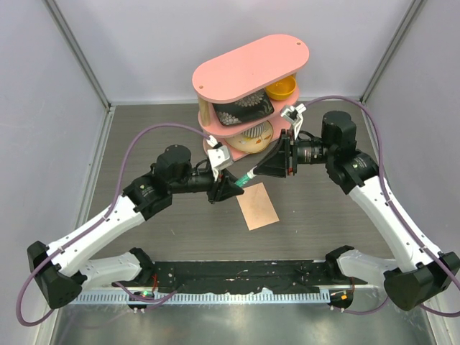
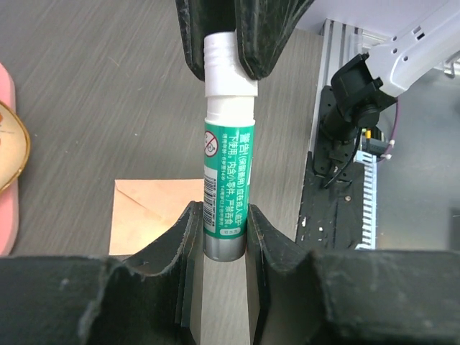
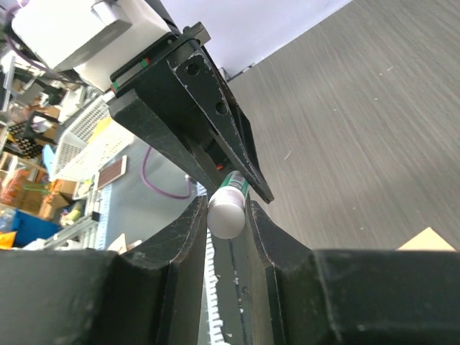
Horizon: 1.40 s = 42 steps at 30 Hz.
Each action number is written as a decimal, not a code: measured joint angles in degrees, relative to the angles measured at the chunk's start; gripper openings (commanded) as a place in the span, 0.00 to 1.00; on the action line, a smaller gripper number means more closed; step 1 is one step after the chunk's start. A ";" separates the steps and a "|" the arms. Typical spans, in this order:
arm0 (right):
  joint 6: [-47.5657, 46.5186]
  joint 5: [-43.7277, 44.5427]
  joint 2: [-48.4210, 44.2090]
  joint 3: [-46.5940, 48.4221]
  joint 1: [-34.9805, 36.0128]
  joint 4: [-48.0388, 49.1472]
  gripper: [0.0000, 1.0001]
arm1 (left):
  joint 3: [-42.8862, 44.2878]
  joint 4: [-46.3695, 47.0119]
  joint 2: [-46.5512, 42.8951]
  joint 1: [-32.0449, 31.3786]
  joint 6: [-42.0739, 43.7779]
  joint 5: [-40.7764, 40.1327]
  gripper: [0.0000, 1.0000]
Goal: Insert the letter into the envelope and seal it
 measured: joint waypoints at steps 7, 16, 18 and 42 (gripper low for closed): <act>-11.61 2.54 0.17 2.21 1.33 -10.25 0.01 | 0.15 -0.20 0.90 -0.31 -3.28 0.57 0.00; -14.84 3.21 0.17 2.80 3.08 -12.22 0.01 | 0.15 -1.16 0.92 -0.35 -3.08 2.05 0.00; -13.62 3.78 0.11 2.49 3.61 -10.88 0.01 | 0.15 -1.18 0.92 -0.28 -2.62 2.01 0.00; -6.71 9.20 -0.72 -2.51 7.43 -2.75 0.01 | 0.09 -4.92 1.31 0.13 1.11 1.49 0.00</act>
